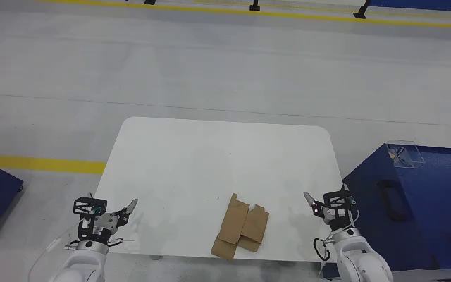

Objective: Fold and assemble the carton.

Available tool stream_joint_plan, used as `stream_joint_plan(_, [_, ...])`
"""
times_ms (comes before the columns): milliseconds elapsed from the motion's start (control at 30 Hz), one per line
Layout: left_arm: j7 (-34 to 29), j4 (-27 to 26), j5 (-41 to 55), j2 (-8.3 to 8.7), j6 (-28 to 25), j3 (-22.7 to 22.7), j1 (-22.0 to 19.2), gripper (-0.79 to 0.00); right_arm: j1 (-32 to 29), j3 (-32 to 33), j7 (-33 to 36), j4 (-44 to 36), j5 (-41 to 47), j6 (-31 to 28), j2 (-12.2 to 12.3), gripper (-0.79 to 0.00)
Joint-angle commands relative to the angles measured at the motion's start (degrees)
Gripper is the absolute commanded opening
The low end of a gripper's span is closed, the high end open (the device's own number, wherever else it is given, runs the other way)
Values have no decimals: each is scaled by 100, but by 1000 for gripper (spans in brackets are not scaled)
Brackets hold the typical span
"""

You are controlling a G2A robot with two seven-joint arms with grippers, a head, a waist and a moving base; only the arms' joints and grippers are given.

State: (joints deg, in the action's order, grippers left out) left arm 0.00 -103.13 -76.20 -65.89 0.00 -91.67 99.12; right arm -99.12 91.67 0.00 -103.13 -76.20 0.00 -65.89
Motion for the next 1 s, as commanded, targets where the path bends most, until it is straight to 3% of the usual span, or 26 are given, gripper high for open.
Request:
stream_joint_plan(0, [0,0,0,0,0,0,0,-1,0,0,0,0,0,0,0,0])
stream_joint_plan(533, [0,0,0,0,0,0,0,0,-16,-21,65,11,72,-88,-1,0])
stream_joint_plan(600, [0,0,0,0,0,0,0,0,-22,143,731,-116,951,-805,19,0])
stream_joint_plan(700, [0,0,0,0,0,0,0,0,122,566,2615,-7,3401,-2073,86,0])
stream_joint_plan(767, [0,0,0,0,0,0,0,0,388,805,4453,378,5318,-2642,183,0])
stream_joint_plan(867, [0,0,0,0,0,0,0,0,813,842,6435,906,7129,-2548,290,0])
stream_joint_plan(967, [0,0,0,0,0,0,0,0,1364,720,7825,1711,8392,-2234,365,0])
